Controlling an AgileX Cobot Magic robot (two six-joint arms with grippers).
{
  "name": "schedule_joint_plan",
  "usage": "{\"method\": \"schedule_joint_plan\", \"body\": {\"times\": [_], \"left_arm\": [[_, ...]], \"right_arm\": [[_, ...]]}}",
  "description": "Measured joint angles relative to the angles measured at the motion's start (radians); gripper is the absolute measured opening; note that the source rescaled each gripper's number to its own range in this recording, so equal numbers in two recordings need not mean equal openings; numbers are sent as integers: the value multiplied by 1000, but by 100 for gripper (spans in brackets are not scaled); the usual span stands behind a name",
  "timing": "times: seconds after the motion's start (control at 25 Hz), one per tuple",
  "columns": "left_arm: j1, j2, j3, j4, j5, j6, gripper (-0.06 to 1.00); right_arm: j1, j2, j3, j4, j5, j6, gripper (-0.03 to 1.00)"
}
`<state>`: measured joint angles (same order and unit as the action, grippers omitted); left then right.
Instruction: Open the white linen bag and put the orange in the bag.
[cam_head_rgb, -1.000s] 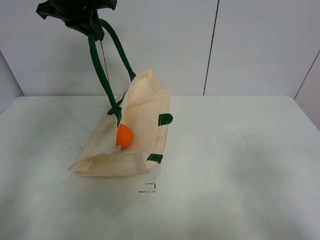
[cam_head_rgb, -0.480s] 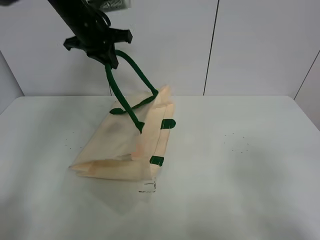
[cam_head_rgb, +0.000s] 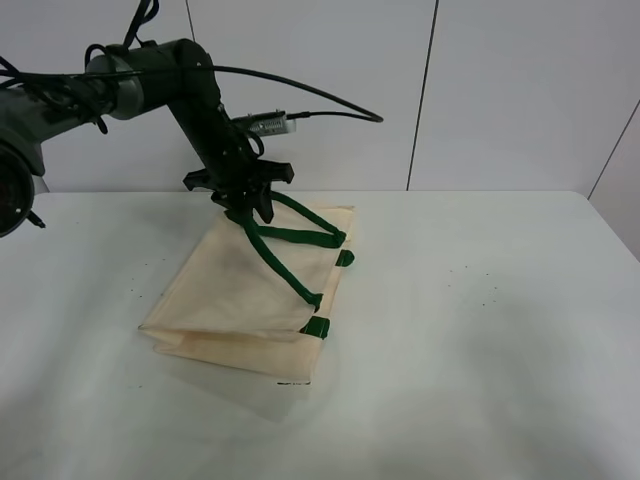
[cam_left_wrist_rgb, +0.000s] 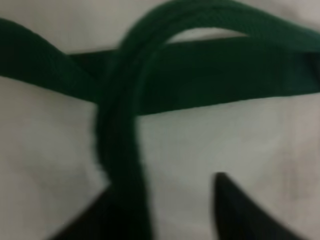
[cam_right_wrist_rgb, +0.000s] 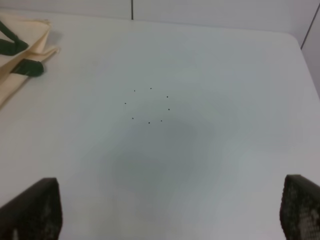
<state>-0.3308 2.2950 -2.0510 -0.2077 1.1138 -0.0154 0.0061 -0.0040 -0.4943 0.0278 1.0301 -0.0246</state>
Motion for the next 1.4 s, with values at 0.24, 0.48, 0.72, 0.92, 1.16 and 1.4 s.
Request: {"method": "schedule_joint_plan", "body": {"times": [0.24,0.48,0.72,0.92,1.16,1.4], "left_arm": [[5,1,132,169,-59,-5,97],[84,1,162,187,-69,-30,100],[212,1,163,175,-60,-31,100],[274,1,163,92,-32,-4,100],[248,-13,163,61,-12,15,100],[224,-81,76,49,35,15,100]], "right_arm": [[0,0,0,0,0,0,100],[0,0,0,0,0,0,100],[0,0,0,0,0,0,100],[0,0,0,1,0,0,100],[0,0,0,1,0,0,100],[0,0,0,1,0,0,100]]}}
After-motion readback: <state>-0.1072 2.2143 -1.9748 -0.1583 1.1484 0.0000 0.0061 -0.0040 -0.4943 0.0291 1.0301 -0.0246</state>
